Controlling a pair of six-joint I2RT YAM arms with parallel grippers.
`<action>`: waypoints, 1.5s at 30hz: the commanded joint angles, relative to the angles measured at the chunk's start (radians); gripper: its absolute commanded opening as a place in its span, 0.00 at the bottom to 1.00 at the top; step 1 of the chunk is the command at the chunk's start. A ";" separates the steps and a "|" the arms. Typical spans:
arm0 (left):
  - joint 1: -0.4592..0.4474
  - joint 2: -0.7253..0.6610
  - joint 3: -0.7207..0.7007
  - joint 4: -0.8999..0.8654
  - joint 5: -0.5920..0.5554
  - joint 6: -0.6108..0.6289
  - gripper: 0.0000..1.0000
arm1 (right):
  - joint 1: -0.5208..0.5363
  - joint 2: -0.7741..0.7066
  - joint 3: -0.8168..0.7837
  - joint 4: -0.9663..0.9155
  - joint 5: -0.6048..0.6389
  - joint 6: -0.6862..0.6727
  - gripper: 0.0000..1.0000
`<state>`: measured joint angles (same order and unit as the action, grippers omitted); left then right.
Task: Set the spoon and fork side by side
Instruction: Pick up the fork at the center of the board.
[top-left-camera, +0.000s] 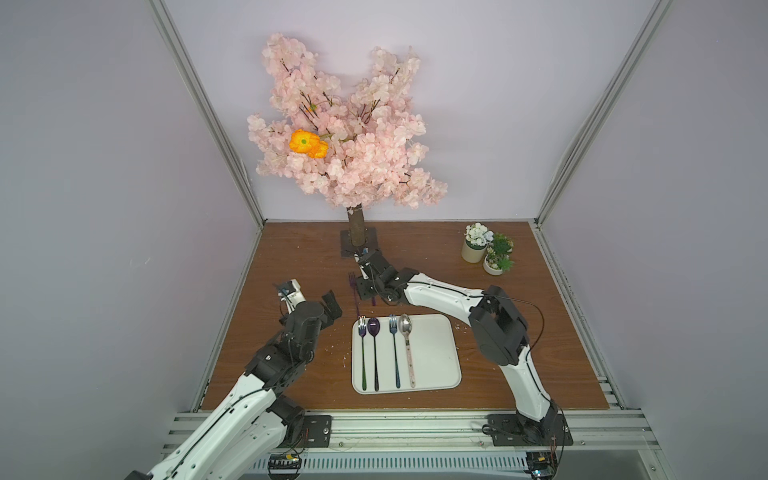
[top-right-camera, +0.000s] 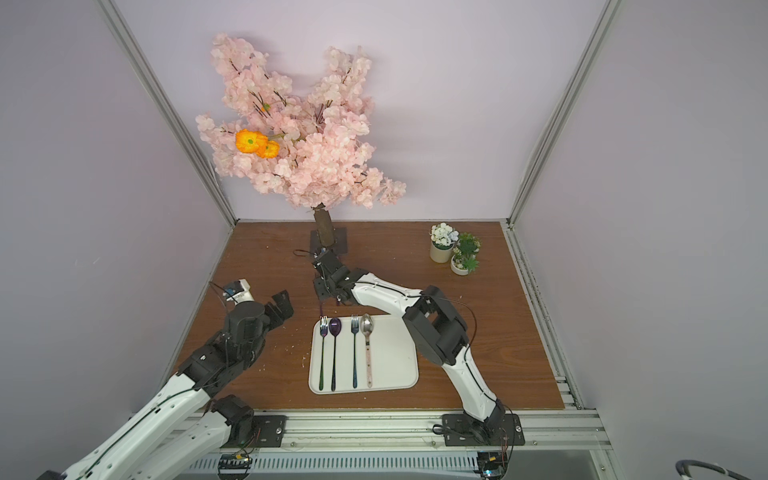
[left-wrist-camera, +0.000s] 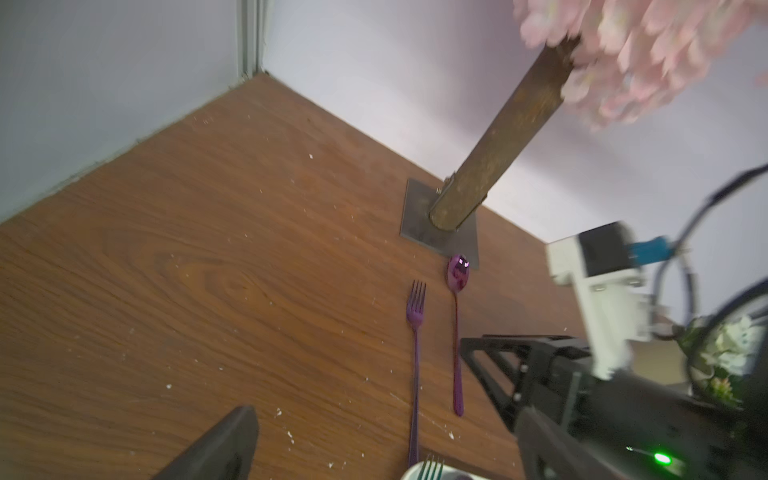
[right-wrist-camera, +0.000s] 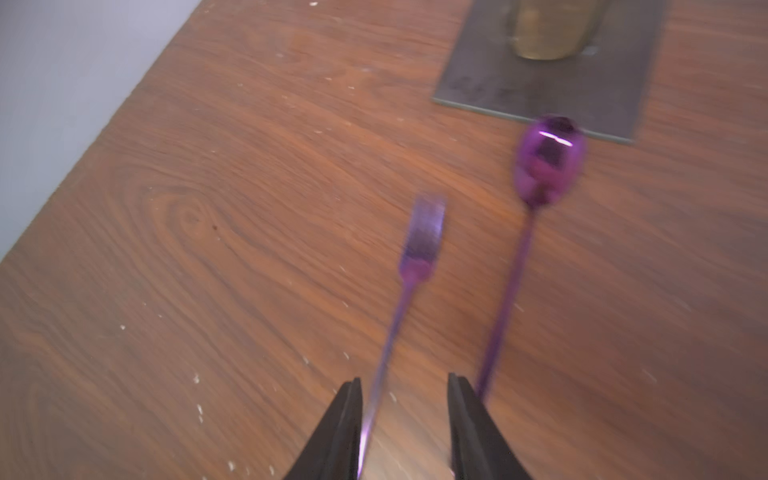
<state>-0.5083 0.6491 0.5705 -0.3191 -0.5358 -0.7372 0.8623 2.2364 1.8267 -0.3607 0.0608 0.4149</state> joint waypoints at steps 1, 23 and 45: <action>0.012 -0.079 -0.001 -0.061 -0.097 -0.004 1.00 | 0.013 0.109 0.160 -0.103 -0.013 -0.027 0.35; 0.013 -0.206 -0.011 -0.088 -0.116 0.044 1.00 | 0.058 0.352 0.513 -0.396 0.144 0.035 0.37; 0.012 -0.227 -0.016 -0.088 -0.124 0.038 1.00 | 0.029 0.470 0.592 -0.436 0.108 0.041 0.16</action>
<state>-0.5068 0.4358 0.5598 -0.3889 -0.6403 -0.7097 0.8974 2.6465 2.4203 -0.7643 0.1825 0.4557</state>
